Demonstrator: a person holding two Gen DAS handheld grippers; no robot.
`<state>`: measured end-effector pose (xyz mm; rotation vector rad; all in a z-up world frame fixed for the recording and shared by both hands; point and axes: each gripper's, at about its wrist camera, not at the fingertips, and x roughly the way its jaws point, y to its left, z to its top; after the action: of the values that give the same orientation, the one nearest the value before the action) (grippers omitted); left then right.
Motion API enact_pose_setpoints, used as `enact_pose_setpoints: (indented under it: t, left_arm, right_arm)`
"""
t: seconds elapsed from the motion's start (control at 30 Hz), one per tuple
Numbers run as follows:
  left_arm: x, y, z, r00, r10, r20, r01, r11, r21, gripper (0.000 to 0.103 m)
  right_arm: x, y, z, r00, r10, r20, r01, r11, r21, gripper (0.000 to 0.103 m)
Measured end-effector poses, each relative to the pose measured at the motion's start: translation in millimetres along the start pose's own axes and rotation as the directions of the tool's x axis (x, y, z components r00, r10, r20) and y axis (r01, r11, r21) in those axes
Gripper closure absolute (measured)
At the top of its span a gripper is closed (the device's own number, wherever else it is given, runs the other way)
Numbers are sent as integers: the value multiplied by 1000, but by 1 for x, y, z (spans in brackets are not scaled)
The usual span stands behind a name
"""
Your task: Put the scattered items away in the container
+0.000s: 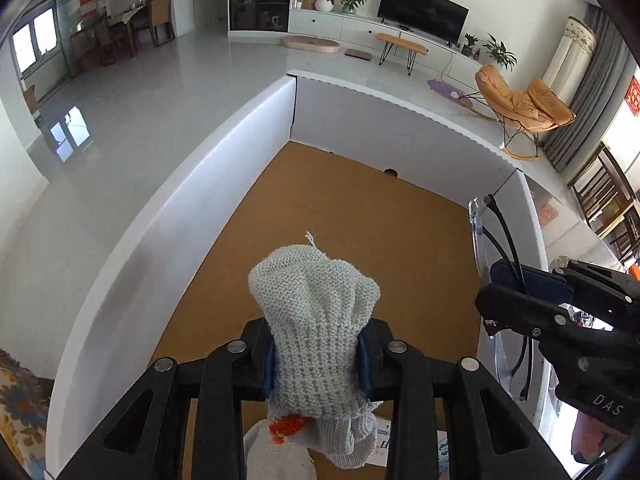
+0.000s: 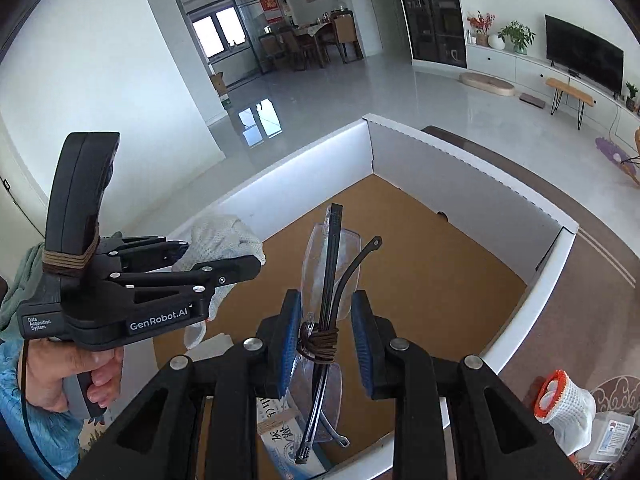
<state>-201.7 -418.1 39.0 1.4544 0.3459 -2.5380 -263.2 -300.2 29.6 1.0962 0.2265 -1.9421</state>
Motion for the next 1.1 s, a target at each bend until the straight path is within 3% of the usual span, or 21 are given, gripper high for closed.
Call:
enact_pose_setpoints:
  t: [0.13, 0.2, 0.27, 0.33, 0.4, 0.57, 0.67, 0.8, 0.83, 0.9, 0.97, 1.07, 1.1]
  left_arm:
    - [35, 1, -5, 997, 50, -66, -49, 999, 17, 66]
    - [47, 4, -6, 990, 86, -115, -85, 996, 13, 42]
    - [46, 11, -9, 990, 79, -115, -82, 996, -19, 26]
    - [30, 19, -12, 993, 72, -92, -77, 996, -52, 26]
    - [6, 25, -16, 995, 64, -70, -67, 996, -52, 26]
    - [-53, 19, -56, 995, 99, -7, -98, 991, 96, 25]
    - [-62, 2, -83, 996, 91, 23, -94, 979, 183, 25]
    - [-79, -19, -97, 983, -97, 153, 61, 973, 223, 25]
    - [-74, -27, -99, 985, -98, 142, 62, 969, 238, 25]
    - [-58, -47, -101, 994, -24, 104, -11, 946, 323, 26]
    - [-63, -57, -106, 987, 16, 160, -74, 928, 366, 26]
    - [-65, -53, -107, 991, -27, 130, -11, 959, 283, 26]
    - [-64, -56, -108, 992, -29, 120, -6, 958, 286, 26]
  right_arm:
    - [47, -7, 3, 996, -39, -84, 40, 999, 13, 77]
    - [58, -10, 2, 992, -61, -109, 63, 998, 18, 75]
    - [64, -10, 1, 991, -54, -125, 58, 998, 35, 64]
    - [58, -12, 2, 996, -28, -90, 33, 998, 54, 54]
    - [40, -14, 0, 1000, -16, -22, 18, 996, 82, 54]
    - [-29, -20, -20, 990, 16, 137, -30, 995, 99, 54]
    - [-69, -31, -57, 984, -10, 175, -5, 996, 88, 54]
    - [-117, -56, -132, 981, -81, 179, 59, 990, 125, 54]
    - [-130, -65, -152, 979, -100, 176, 73, 986, 150, 54]
    - [-157, -86, -196, 974, -147, 174, 108, 971, 214, 54]
    - [-180, -112, -238, 966, -204, 159, 151, 944, 294, 54]
    - [-207, -150, -290, 947, -303, 104, 243, 891, 383, 54]
    - [-216, -160, -303, 939, -332, 85, 274, 876, 398, 54]
